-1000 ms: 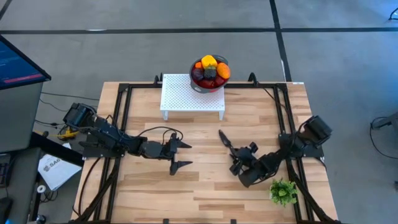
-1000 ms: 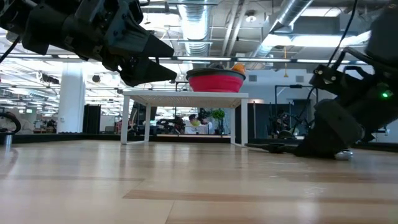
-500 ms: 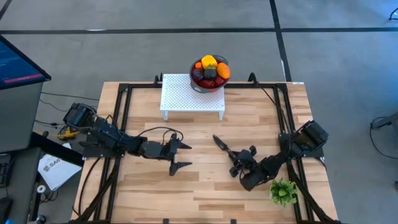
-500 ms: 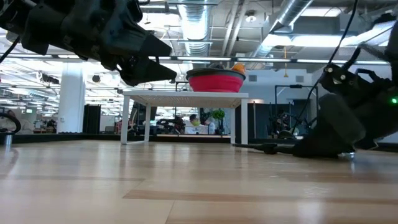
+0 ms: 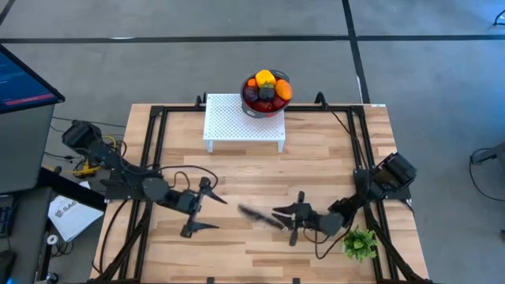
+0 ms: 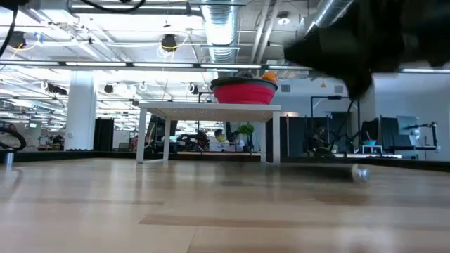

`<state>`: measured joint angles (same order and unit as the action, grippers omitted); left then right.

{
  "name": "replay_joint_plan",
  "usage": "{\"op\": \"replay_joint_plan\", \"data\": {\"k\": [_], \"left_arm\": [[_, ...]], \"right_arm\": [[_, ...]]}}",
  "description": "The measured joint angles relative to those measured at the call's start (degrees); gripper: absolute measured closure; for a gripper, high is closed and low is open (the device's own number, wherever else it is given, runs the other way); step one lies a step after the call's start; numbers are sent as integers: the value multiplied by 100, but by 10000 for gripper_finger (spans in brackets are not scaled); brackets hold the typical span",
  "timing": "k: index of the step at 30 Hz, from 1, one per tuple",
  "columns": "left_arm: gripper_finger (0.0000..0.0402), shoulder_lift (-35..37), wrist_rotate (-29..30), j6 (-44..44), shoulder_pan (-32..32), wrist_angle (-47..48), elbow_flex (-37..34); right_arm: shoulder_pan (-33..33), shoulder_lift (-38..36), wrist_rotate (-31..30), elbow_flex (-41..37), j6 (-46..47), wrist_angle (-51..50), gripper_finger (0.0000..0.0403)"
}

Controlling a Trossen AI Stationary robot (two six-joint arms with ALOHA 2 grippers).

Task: Pick & Place Fruit
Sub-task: Put the black knife on the shelf

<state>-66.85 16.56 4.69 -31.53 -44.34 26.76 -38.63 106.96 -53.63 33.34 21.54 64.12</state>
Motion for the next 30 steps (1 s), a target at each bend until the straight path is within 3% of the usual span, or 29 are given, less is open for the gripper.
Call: {"op": "replay_joint_plan", "data": {"k": [5, 15, 18, 21, 25, 30], "left_arm": [[60, 39, 216, 138, -199, 56, 0], [60, 37, 363, 90, -179, 241, 0], [60, 37, 385, 83, -179, 234, -33], [60, 37, 447, -73, -179, 234, -94], [60, 37, 545, -223, -179, 236, -231], [60, 37, 777, -368, -177, 204, -367]], "right_arm": [[137, -13, 641, 2, -1432, 1447, 336], [523, -15, 656, 2, -1116, 1091, 345], [690, -13, 928, 19, -1263, 1075, 345], [859, -15, 1611, 152, -1522, 879, 339], [859, -20, 2222, 611, -1371, -685, 304], [806, 53, 3142, 1619, -412, -3929, 217]]}}
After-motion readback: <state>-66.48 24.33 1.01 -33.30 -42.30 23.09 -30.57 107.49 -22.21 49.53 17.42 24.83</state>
